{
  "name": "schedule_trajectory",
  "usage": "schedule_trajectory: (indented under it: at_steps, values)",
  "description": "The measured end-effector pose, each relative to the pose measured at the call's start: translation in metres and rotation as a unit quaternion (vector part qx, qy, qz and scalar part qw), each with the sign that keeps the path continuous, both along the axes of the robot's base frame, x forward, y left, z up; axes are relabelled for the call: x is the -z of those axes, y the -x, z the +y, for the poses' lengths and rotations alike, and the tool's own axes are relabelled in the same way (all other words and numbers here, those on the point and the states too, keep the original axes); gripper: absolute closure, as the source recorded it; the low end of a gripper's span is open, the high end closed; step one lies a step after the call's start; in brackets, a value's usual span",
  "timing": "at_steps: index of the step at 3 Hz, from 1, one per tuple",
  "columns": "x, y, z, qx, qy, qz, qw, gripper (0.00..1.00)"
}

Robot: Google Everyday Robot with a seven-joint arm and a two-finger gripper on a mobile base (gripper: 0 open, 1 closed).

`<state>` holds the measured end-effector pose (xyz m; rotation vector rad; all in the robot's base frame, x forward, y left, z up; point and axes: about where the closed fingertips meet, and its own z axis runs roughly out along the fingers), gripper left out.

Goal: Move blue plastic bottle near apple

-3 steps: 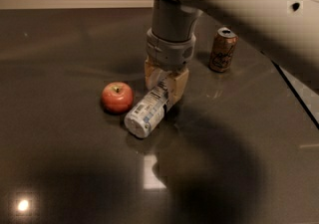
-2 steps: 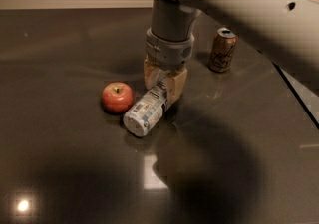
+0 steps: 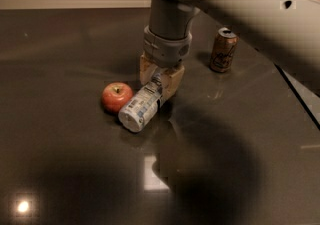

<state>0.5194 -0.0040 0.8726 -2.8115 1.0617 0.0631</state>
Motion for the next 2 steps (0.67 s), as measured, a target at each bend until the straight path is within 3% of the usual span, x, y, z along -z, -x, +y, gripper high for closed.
schedule_trajectory:
  at_steps: [1, 2]
  values:
    - [-0.0001, -0.0018, 0.0022, 0.000, -0.003, -0.005, 1.0000, 0.00]
    - [-0.0001, -0.0018, 0.0022, 0.000, -0.004, -0.005, 1.0000, 0.00]
